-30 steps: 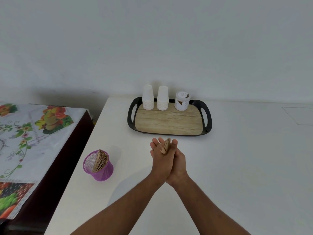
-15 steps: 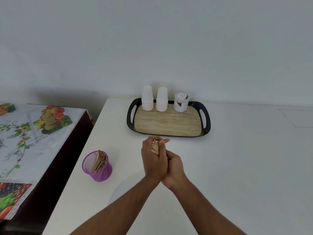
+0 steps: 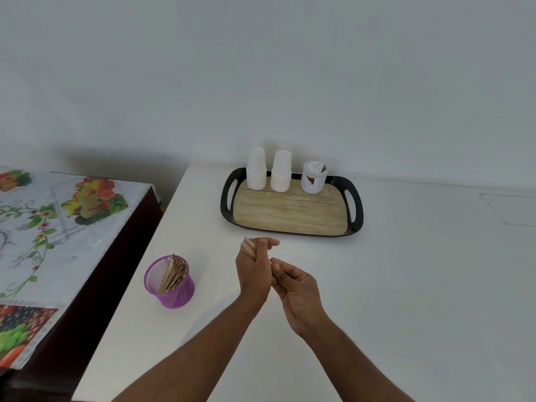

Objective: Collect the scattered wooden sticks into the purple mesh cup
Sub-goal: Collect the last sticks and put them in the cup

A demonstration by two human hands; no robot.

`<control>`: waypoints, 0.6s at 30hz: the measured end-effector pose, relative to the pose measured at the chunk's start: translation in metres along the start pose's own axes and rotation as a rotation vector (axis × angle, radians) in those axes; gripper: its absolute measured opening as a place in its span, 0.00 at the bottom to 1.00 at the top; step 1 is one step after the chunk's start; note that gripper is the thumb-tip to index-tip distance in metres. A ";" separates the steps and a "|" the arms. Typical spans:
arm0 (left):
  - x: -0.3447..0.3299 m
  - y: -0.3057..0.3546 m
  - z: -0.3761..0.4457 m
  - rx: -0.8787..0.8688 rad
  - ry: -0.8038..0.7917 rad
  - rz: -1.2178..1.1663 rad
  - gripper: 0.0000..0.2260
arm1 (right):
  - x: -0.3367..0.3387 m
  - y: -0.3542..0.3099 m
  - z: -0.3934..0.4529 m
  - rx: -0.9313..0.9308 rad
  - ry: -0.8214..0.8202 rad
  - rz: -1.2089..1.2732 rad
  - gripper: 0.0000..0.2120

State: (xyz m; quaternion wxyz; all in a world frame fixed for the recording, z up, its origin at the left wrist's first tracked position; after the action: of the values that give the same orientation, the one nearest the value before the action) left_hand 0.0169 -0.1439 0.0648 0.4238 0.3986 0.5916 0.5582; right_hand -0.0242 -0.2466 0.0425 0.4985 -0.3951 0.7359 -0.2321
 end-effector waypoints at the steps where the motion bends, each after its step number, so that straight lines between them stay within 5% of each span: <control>1: -0.001 -0.002 0.000 0.075 -0.020 -0.071 0.13 | 0.001 -0.001 0.001 0.001 0.023 0.001 0.14; 5: -0.001 0.002 0.001 0.288 -0.021 -0.423 0.11 | 0.012 -0.004 0.004 -0.016 0.101 -0.007 0.16; 10: -0.003 0.007 0.003 0.491 0.056 -0.779 0.24 | 0.014 -0.005 0.004 -0.009 0.131 -0.020 0.19; 18: 0.008 0.008 0.013 0.515 0.120 -0.792 0.21 | 0.016 -0.004 -0.002 0.007 0.023 0.023 0.19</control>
State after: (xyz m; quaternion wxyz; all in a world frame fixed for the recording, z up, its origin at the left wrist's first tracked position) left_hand 0.0267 -0.1317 0.0722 0.4564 0.2015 0.8405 0.2113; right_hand -0.0275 -0.2619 0.0373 0.4939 -0.3823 0.7452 -0.2336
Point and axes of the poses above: each hand's wrist, its own z-axis towards the middle knuckle, its own x-axis out of the back of the hand, y = z × x, the point moved 4 cm from there along z, towards the middle knuckle, and after that the axes turned 5 degrees about -x, right-handed, at the moved point
